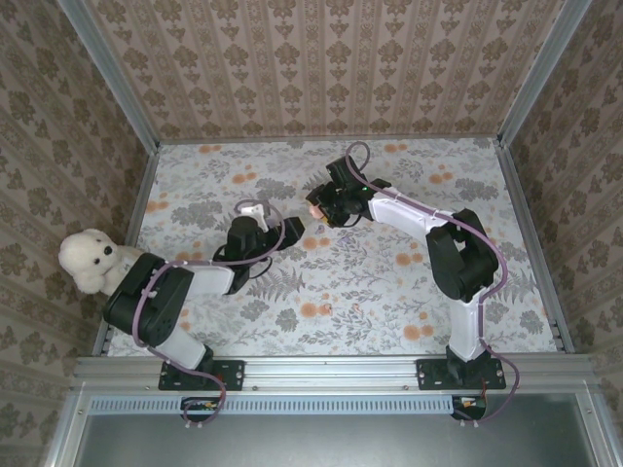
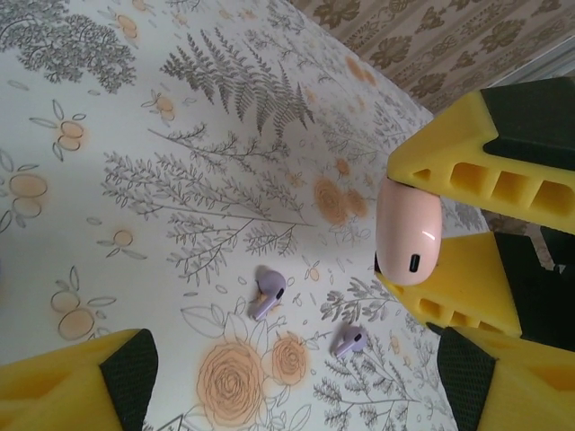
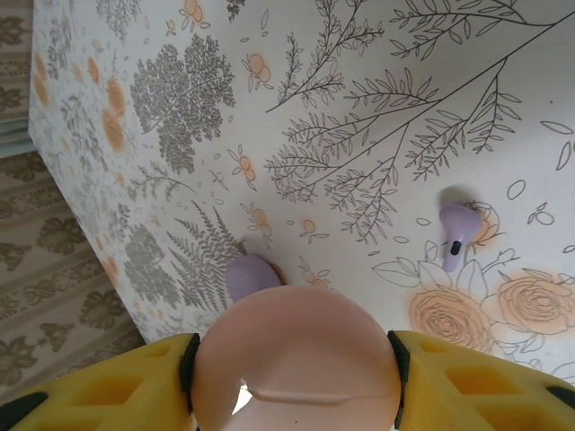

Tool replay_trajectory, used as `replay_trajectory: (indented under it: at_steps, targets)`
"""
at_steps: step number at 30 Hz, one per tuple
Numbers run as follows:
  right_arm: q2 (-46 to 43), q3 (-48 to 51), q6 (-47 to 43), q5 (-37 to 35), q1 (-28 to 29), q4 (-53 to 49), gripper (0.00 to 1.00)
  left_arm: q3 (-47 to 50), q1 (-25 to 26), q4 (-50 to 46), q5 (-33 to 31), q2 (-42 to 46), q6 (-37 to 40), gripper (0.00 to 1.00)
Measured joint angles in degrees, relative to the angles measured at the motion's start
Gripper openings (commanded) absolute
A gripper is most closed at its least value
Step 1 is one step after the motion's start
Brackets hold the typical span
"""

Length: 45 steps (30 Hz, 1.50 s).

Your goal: Insert wireless bluetooth earbuds into charging case

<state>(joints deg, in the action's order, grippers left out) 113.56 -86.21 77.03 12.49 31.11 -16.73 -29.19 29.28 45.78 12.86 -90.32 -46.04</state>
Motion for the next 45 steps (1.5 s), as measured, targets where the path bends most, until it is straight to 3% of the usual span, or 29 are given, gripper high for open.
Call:
replay_trajectory:
  at_steps: [7,33,45]
  targets:
    - [0.2,-0.1,3.2,0.0,0.0,0.4,0.55,-1.9,0.5,3.8,0.4,-4.9,-0.2,0.74]
    - [2.5,-1.2,5.9,0.3,1.9,2.0,0.55,-6.7,1.1,11.9,3.2,-13.2,-2.4,0.65]
    - [2.5,-1.2,6.1,1.1,2.2,2.5,0.55,-7.2,1.1,13.6,3.3,-14.9,-2.8,0.5]
